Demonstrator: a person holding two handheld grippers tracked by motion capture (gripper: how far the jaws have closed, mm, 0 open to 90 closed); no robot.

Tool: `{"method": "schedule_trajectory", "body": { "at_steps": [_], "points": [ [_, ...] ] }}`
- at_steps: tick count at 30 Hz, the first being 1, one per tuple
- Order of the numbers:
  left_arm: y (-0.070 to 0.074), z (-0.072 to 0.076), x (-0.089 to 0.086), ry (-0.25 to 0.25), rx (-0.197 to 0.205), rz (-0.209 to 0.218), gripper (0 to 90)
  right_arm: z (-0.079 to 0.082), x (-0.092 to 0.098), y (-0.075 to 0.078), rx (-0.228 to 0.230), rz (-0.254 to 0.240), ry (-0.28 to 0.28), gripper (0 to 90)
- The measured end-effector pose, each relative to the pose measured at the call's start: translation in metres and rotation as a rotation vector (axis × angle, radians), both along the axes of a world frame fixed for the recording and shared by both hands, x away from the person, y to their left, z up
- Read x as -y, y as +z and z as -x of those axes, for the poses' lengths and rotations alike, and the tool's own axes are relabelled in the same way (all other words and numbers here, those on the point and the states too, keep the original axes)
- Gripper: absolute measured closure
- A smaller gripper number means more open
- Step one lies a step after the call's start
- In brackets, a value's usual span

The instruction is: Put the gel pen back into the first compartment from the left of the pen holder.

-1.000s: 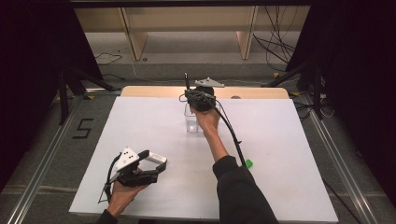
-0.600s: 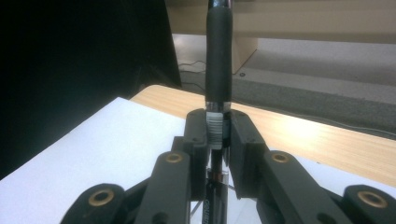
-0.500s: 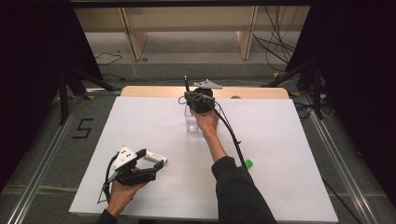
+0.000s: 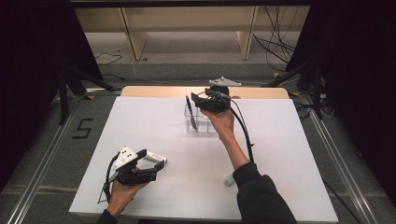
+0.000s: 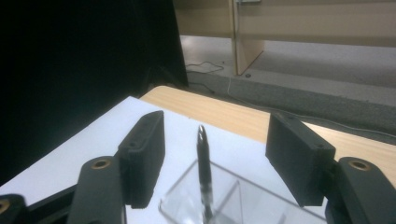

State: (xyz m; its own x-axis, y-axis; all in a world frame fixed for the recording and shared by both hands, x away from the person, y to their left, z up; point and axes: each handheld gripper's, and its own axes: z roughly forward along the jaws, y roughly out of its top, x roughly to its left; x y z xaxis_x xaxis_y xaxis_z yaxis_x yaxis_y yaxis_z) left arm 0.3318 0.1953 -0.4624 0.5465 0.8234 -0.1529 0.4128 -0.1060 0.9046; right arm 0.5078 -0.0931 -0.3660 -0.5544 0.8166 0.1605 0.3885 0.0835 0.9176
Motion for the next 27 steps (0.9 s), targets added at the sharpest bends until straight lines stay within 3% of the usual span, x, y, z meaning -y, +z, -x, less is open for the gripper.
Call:
{"method": "schedule_trajectory", "body": {
  "at_steps": [5,16,27],
  "points": [
    [0.000,0.000,0.002,-0.008,-0.007,-0.007,15.5,0.017,0.022,0.001,0.003,0.017,0.023,34.6],
    [-0.002,-0.001,0.005,-0.017,-0.018,-0.010,15.4,0.059,0.060,-0.003,0.002,-0.019,0.058,32.4],
    [-0.003,-0.002,0.007,-0.031,-0.031,-0.018,15.4,0.095,0.079,-0.012,0.039,-0.006,0.068,31.1]
  ]
}}
